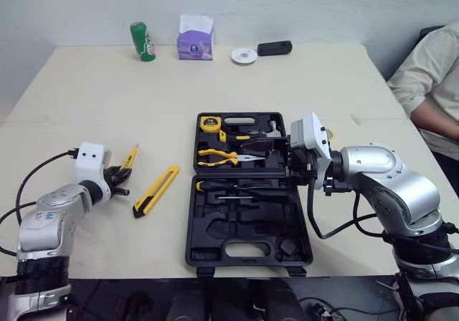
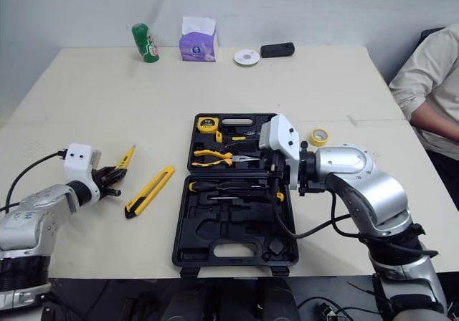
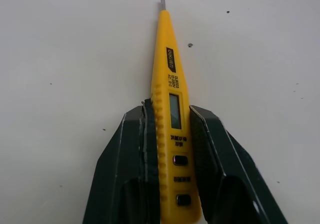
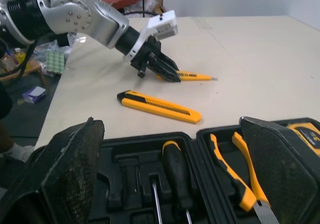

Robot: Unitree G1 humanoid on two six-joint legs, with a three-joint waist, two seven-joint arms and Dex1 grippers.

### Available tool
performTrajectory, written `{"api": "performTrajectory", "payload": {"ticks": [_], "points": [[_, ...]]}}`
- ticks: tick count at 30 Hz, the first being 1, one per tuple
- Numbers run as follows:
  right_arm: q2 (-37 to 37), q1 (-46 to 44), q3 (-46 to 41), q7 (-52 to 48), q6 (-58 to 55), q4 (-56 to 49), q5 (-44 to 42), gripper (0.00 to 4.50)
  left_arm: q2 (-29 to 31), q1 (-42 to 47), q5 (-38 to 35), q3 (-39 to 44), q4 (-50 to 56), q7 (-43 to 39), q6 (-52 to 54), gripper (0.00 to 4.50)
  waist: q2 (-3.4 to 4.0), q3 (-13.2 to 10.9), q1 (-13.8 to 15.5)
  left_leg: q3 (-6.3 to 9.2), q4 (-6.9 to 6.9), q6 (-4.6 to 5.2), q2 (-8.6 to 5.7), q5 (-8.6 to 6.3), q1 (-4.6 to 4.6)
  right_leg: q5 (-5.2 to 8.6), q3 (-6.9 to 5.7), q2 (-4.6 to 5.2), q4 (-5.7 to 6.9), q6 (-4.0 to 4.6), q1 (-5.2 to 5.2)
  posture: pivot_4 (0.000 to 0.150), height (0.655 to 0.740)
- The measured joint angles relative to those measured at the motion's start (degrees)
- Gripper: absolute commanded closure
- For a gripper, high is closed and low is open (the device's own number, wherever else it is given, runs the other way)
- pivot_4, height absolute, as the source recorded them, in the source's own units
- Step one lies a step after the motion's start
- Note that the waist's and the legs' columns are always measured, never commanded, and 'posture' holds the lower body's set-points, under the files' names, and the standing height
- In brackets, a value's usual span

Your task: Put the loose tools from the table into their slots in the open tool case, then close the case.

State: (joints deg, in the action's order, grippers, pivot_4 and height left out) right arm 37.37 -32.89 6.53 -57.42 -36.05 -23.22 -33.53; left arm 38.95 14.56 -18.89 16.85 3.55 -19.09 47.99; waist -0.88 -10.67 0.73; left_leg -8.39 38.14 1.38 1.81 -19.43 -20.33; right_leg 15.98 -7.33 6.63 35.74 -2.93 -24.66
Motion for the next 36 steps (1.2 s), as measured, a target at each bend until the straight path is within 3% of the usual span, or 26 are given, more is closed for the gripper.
{"api": "performTrajectory", "payload": {"ticks": [6, 16, 23, 27, 36], "points": [[2.05, 2.97, -0.61, -0.57, -0.07, -0.07, 0.25, 0.00, 4.90, 0.41, -3.73, -0.68, 6.21, -10.06, -0.97, 3.94, -0.12, -0.06, -0.69, 0.05, -0.01, 0.06, 0.00, -0.05, -0.22, 0.00, -0.09, 0.00, -0.13, 0.00, -0.09, 0.150, 0.7316], [9.25, 15.66, -3.02, -1.07, -0.01, -5.26, 0.83, 0.00, 15.76, 6.55, -11.42, -16.95, 22.80, -34.20, -0.84, 3.94, -0.14, -0.07, -0.76, -0.02, 0.00, 0.07, 0.01, -0.06, -0.30, 0.00, -0.08, -0.09, -0.29, -0.02, -0.12, 0.150, 0.7316], [11.83, 22.69, -5.29, -0.30, -0.09, -9.67, 0.75, 0.00, 15.03, 11.95, -11.00, -27.49, 23.34, -37.99, 2.40, 3.94, -0.18, -0.09, -0.68, 0.03, 0.02, 0.04, 0.01, 0.06, -0.20, 0.00, -0.06, -0.12, -0.16, -0.02, -0.05, 0.150, 0.7316], [12.49, 25.87, -5.80, 0.60, -0.19, -10.52, 0.79, 0.00, 13.83, 14.58, -7.20, -33.74, 22.49, -38.51, 1.96, 3.94, -0.24, -0.13, -0.40, 0.02, 0.05, 0.08, -0.01, 0.05, -0.25, -0.01, -0.06, -0.13, -0.19, -0.03, -0.06, 0.150, 0.7316], [12.67, 28.71, -7.02, 2.20, -0.11, -10.93, 0.91, 0.00, 10.78, 19.59, -1.50, -39.58, 17.66, -39.04, 0.82, 3.94, -0.29, -0.16, 0.52, 0.03, 0.13, 0.14, 0.00, 0.08, -0.26, -0.01, -0.07, -0.15, -0.18, -0.03, -0.05, 0.150, 0.7316]]}}
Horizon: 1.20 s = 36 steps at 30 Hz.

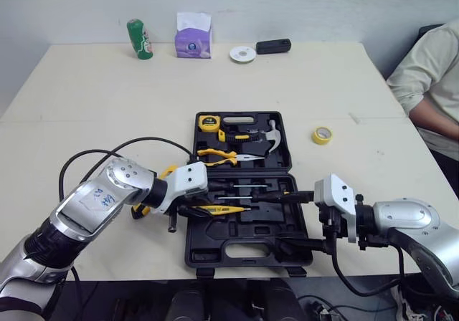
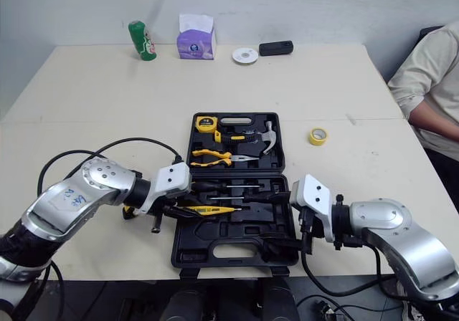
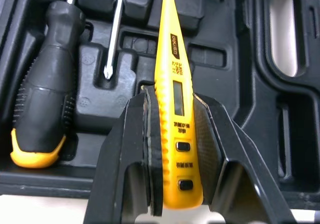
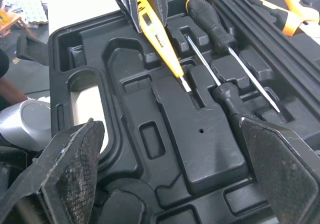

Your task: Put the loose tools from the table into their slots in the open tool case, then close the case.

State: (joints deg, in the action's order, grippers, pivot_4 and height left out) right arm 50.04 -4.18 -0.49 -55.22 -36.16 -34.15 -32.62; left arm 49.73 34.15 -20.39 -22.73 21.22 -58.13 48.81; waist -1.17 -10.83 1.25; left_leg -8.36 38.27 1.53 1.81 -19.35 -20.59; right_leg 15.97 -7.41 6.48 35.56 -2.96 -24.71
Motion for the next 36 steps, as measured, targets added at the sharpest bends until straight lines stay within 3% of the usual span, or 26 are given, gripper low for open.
{"api": "performTrajectory", "payload": {"ticks": [26, 27, 34, 36], "points": [[-0.88, -0.16, 0.77, 3.07, -0.12, 0.44, 0.68, 0.00, -5.38, 3.48, 5.04, -2.42, -4.99, -4.46, -2.46, 3.94, -0.01, 0.00, 0.19, 0.05, 0.50, 0.15, 0.04, -0.05, -0.07, -0.02, -0.02, -0.01, 0.11, -0.05, 0.12, 0.150, 0.7316], [-0.88, -0.16, 0.77, 3.02, -0.11, 0.47, 0.69, 0.00, -5.41, 3.44, 5.02, -2.44, -4.79, -4.48, -2.21, 2.94, -0.01, 0.00, 0.18, 0.05, 0.52, 0.16, 0.04, -0.05, -0.07, -0.02, -0.02, -0.01, 0.11, -0.05, 0.12, 0.150, 0.7316], [-0.87, -0.18, 0.77, 2.81, -0.11, 0.52, 0.76, 0.00, -3.91, 3.36, 2.26, -1.15, -3.16, -7.72, -0.25, 0.15, -0.01, 0.00, 0.07, 0.05, 0.63, 0.16, 0.07, -0.06, -0.11, -0.02, -0.02, -0.01, 0.19, -0.05, 0.10, 0.150, 0.7316], [-0.86, -0.19, 0.76, 2.67, -0.13, 0.51, 0.72, 0.00, -2.98, 3.39, 2.01, 0.67, -3.17, -7.98, -0.64, 0.06, -0.01, 0.00, 0.10, 0.07, 0.64, 0.16, 0.08, -0.06, -0.12, -0.02, -0.03, -0.01, 0.18, -0.05, 0.10, 0.150, 0.7316]]}}
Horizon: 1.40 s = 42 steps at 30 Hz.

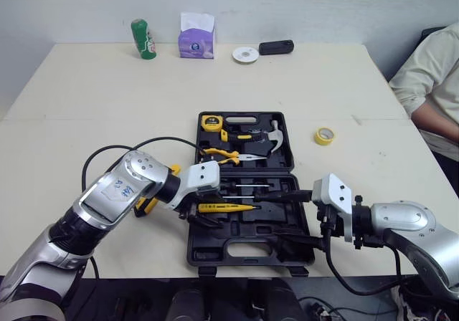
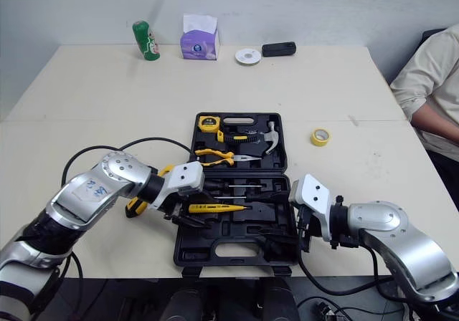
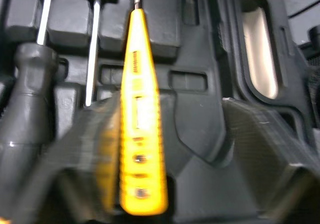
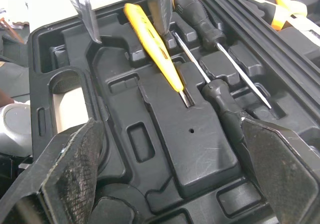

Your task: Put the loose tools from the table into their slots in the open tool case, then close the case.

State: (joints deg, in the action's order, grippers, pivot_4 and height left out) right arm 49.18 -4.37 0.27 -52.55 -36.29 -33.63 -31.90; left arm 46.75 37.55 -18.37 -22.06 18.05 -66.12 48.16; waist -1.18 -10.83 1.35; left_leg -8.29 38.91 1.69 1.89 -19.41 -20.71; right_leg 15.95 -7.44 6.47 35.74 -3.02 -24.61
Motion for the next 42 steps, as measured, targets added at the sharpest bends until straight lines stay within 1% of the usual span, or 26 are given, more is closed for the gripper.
{"api": "performTrajectory", "payload": {"ticks": [2, 5, 6, 7, 8, 11, 13, 14, 15, 16, 17, 20, 23, 28, 35, 42], "points": [[0.02, 0.01, -0.03, -0.18, -0.02, 0.00, -0.02, 0.00, 0.89, -0.62, -0.45, 2.27, -0.19, -0.92, -2.95, 0.06, 0.00, 0.00, -0.01, 0.01, 0.02, 0.01, 0.00, -0.01, -0.02, 0.00, -0.01, 0.00, -0.01, 0.00, 0.00, 0.150, 0.7316], [0.12, 0.15, -0.08, -0.41, -0.01, 0.00, -0.02, 0.00, 0.30, -3.51, -1.57, 5.99, -0.81, -2.35, -9.67, 0.06, 0.00, 0.00, 0.02, 0.02, 0.05, 0.02, 0.00, -0.02, -0.04, 0.00, -0.02, 0.01, -0.01, 0.00, 0.00, 0.150, 0.7316], [0.12, 0.15, -0.09, -0.44, -0.01, 0.00, -0.02, 0.00, -1.00, -4.96, -1.80, 7.42, -1.27, -2.24, -11.87, 0.30, 0.01, 0.01, 0.03, 0.02, 0.06, 0.04, 0.00, -0.03, -0.04, 0.00, -0.02, 0.02, -0.01, -0.01, 0.01, 0.150, 0.7316], [0.12, 0.15, -0.09, -0.46, -0.01, 0.00, -0.02, 0.00, -2.36, -6.22, -2.12, 8.23, -2.10, -2.07, -13.69, 0.59, 0.01, 0.00, 0.05, 0.03, 0.10, 0.05, 0.00, -0.04, -0.06, -0.01, -0.03, 0.02, -0.01, -0.01, 0.01, 0.150, 0.7316], [0.12, 0.11, -0.10, -0.46, 0.00, 0.00, -0.01, 0.00, -4.95, -8.20, -3.72, 10.14, -3.65, -1.41, -14.54, 0.89, 0.01, 0.01, 0.05, 0.05, 0.13, 0.06, -0.01, -0.04, -0.08, -0.02, -0.05, 0.03, 0.00, -0.04, 0.01, 0.150, 0.7316], [0.11, 0.07, -0.09, -0.51, 0.01, 0.00, 0.01, 0.00, -10.02, -11.98, -8.90, 13.78, -6.14, -0.22, -13.88, 2.09, 0.00, 0.00, 0.00, 0.15, 0.22, 0.07, 0.00, -0.05, -0.26, -0.04, -0.14, 0.03, -0.01, -0.06, -0.05, 0.150, 0.7316], [0.11, -0.08, -0.09, -0.59, 0.01, 0.00, 0.01, 0.00, -11.36, -12.67, -10.09, 14.88, -6.79, 0.26, -14.02, 3.00, 0.01, 0.01, 0.02, 0.18, 0.23, 0.07, 0.00, -0.04, -0.28, -0.04, -0.18, 0.03, -0.02, -0.07, -0.04, 0.150, 0.7316], [0.11, -0.35, -0.09, -0.66, 0.01, 0.01, 0.00, 0.00, -12.20, -13.24, -10.21, 15.42, -7.71, 0.68, -14.79, 3.53, 0.01, 0.01, -0.01, 0.17, 0.23, 0.07, -0.01, -0.05, -0.27, -0.04, -0.17, 0.03, -0.02, -0.08, -0.04, 0.150, 0.7316], [0.11, -0.47, -0.09, -0.69, 0.01, 0.01, 0.00, 0.00, -12.47, -13.65, -10.13, 15.39, -8.09, 0.97, -15.31, 3.74, 0.01, 0.01, -0.03, 0.17, 0.23, 0.07, -0.01, -0.05, -0.26, -0.04, -0.17, 0.03, -0.02, -0.08, -0.04, 0.150, 0.7316], [0.11, -0.83, -0.09, -0.76, 0.00, 0.03, 0.00, 0.00, -13.18, -14.56, -9.37, 15.13, -9.27, 1.19, -17.00, 4.29, 0.01, 0.01, -0.04, 0.17, 0.23, 0.07, -0.01, -0.05, -0.26, -0.05, -0.17, 0.03, -0.01, -0.07, -0.04, 0.150, 0.7316], [0.11, -1.15, -0.09, -0.80, 0.00, 0.04, 0.00, 0.00, -13.56, -15.22, -8.53, 14.67, -10.36, 1.43, -18.20, 4.47, 0.01, 0.01, -0.02, 0.17, 0.23, 0.07, -0.01, -0.05, -0.27, -0.05, -0.18, 0.03, -0.01, -0.08, -0.04, 0.150, 0.7316], [0.12, -1.30, -0.08, -0.96, 0.00, 0.17, 0.00, 0.00, -15.00, -15.76, -6.92, 13.91, -12.67, 2.37, -20.03, 4.47, 0.01, 0.01, 0.03, 0.19, 0.23, 0.08, -0.01, -0.05, -0.31, -0.05, -0.20, 0.03, -0.04, -0.09, -0.05, 0.150, 0.7316], [0.12, -1.60, -0.08, -1.19, 0.00, 0.32, 0.01, 0.00, -15.14, -15.27, -5.06, 13.11, -14.48, 3.98, -20.10, 4.47, 0.01, 0.01, 0.04, 0.20, 0.23, 0.09, -0.03, -0.05, -0.30, -0.06, -0.21, 0.05, -0.06, -0.10, -0.04, 0.150, 0.7316], [0.12, -1.93, -0.09, -1.31, -0.10, 0.37, -0.04, 0.00, -14.44, -14.81, -3.96, 11.68, -14.18, 4.33, -17.73, 4.47, 0.01, 0.01, 0.03, 0.21, 0.23, 0.10, -0.02, -0.06, -0.29, -0.06, -0.21, 0.05, -0.05, -0.10, -0.03, 0.150, 0.7316], [0.12, -2.01, -0.09, -1.45, -0.54, 0.36, -0.40, 0.00, -12.94, -14.64, -1.99, 9.65, -12.69, 4.14, -19.02, 4.47, 0.03, 0.04, 0.01, 0.21, 0.23, 0.10, -0.02, -0.06, -0.25, -0.06, -0.20, 0.06, -0.05, -0.10, 0.00, 0.150, 0.7316], [0.19, -2.15, -0.10, -1.79, -0.64, 0.37, -0.56, 0.00, -12.74, -12.73, 2.50, 5.74, -12.42, 5.58, -20.25, 4.47, 0.13, 0.20, 0.35, 0.22, 0.23, 0.19, -0.08, -0.12, 0.00, -0.08, -0.19, 0.14, -0.07, -0.14, 0.27, 0.150, 0.7316]]}}
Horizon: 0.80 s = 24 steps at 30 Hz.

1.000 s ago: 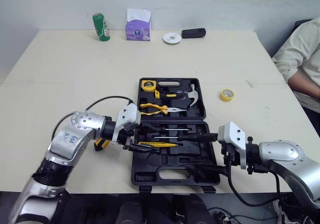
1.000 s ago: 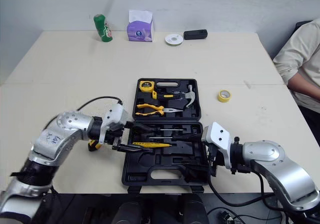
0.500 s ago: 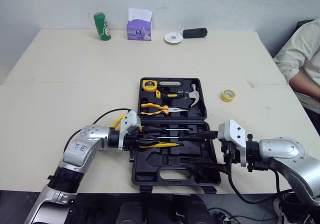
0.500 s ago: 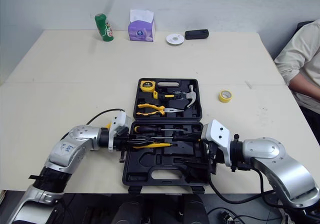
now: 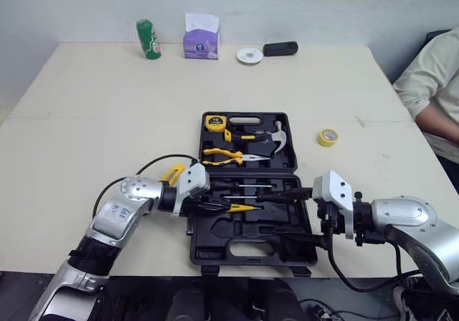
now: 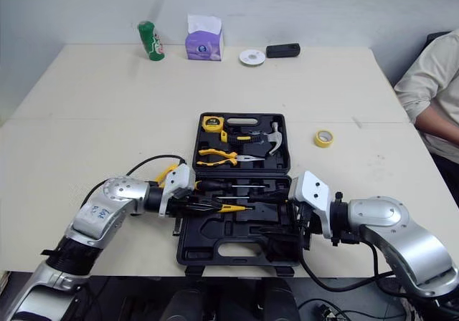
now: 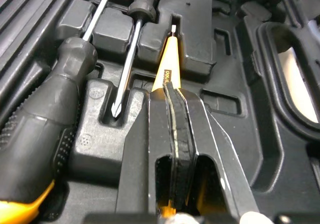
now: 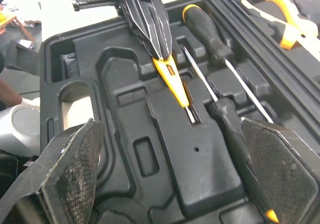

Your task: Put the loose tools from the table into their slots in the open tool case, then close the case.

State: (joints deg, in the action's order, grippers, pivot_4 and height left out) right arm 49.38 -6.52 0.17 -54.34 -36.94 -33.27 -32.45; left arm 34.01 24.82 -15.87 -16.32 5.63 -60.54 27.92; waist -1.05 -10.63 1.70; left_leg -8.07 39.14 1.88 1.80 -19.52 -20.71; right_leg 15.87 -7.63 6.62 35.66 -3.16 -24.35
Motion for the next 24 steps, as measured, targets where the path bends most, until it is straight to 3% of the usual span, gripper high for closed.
{"api": "performTrajectory", "payload": {"ticks": [4, 15, 18, 24], "points": [[0.11, 0.07, -0.01, -0.06, 0.00, 0.00, -0.10, 0.00, 1.04, -0.24, 0.76, -0.93, 0.32, 0.31, -0.26, 4.47, 0.04, 0.04, -0.22, 0.03, -0.07, 0.28, 0.08, -0.38, 0.55, 0.00, 0.03, 0.02, -0.13, 0.00, 0.55, 0.150, 0.7316], [0.45, 1.59, -0.68, 0.42, 0.74, 1.22, 1.01, 0.00, 2.04, -0.66, 2.56, -1.80, 0.80, 0.80, -4.09, 4.47, 0.52, 0.51, -0.30, 0.03, -0.08, 0.09, 0.11, -0.36, 0.57, 0.03, 0.01, 0.01, -0.17, 0.03, 0.57, 0.150, 0.7316], [0.41, 2.71, -2.19, 1.01, 0.91, 2.34, 0.97, 0.00, 0.99, -2.93, -1.44, 1.87, 1.77, 1.10, -0.74, 3.63, 0.53, 0.49, -0.47, 0.03, -0.10, 0.20, 0.15, -0.42, 0.50, 0.03, 0.02, -0.01, -0.15, 0.05, 0.47, 0.150, 0.7316], [-0.64, 3.43, -14.12, 1.16, 0.99, 8.27, -3.21, 0.00, 1.86, -9.39, -20.16, 23.76, 6.59, 5.90, 14.40, 0.99, 0.34, 0.23, -0.49, 0.05, -0.10, -0.14, 0.16, -0.18, 0.25, 0.04, 0.02, -0.03, -0.05, 0.06, 0.17, 0.150, 0.7316]]}}
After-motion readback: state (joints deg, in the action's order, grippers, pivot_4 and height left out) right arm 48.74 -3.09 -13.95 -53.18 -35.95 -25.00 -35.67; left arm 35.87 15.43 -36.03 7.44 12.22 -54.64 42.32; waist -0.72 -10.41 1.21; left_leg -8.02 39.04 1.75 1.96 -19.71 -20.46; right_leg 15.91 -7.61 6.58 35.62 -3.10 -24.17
